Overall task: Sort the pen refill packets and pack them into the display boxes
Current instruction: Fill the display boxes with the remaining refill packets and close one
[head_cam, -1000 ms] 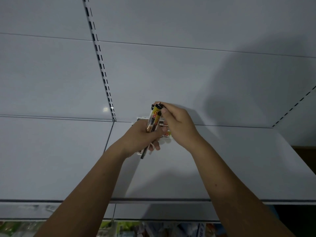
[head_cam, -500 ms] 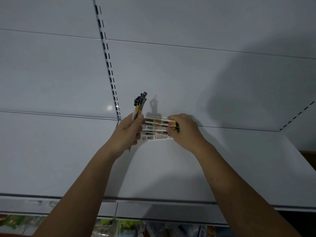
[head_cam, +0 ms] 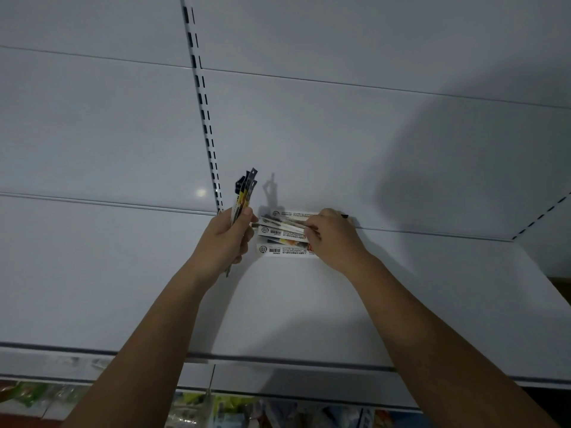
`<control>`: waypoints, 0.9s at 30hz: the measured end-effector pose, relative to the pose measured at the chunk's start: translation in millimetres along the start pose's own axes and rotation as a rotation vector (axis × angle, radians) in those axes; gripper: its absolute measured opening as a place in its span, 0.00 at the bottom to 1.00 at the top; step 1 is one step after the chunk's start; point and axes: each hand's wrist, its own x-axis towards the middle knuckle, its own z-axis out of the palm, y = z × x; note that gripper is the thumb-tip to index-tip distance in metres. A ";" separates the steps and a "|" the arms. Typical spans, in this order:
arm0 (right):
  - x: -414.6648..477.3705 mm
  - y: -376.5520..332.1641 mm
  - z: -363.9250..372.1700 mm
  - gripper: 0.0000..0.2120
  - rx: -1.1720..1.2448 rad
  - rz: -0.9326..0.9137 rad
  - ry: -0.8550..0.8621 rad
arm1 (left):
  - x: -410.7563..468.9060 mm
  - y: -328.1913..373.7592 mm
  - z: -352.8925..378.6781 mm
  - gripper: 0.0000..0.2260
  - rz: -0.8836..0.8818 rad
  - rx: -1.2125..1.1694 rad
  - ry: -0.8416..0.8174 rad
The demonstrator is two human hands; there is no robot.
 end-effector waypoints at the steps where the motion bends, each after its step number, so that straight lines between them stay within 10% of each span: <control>1: -1.2 1.2 -0.2 0.11 0.015 -0.009 0.013 | -0.6 -0.3 0.1 0.15 0.003 0.009 0.000; 14: -31.1 6.0 -50.3 0.06 0.217 -0.028 -0.010 | 6.5 10.2 7.0 0.09 0.061 -0.019 0.026; 21: -38.8 6.9 -74.8 0.07 0.248 -0.109 -0.132 | 13.6 33.0 20.5 0.23 0.207 0.236 0.036; 27: -36.1 -7.8 -91.4 0.09 0.400 -0.146 -0.067 | 3.5 44.2 37.7 0.21 0.241 0.359 -0.233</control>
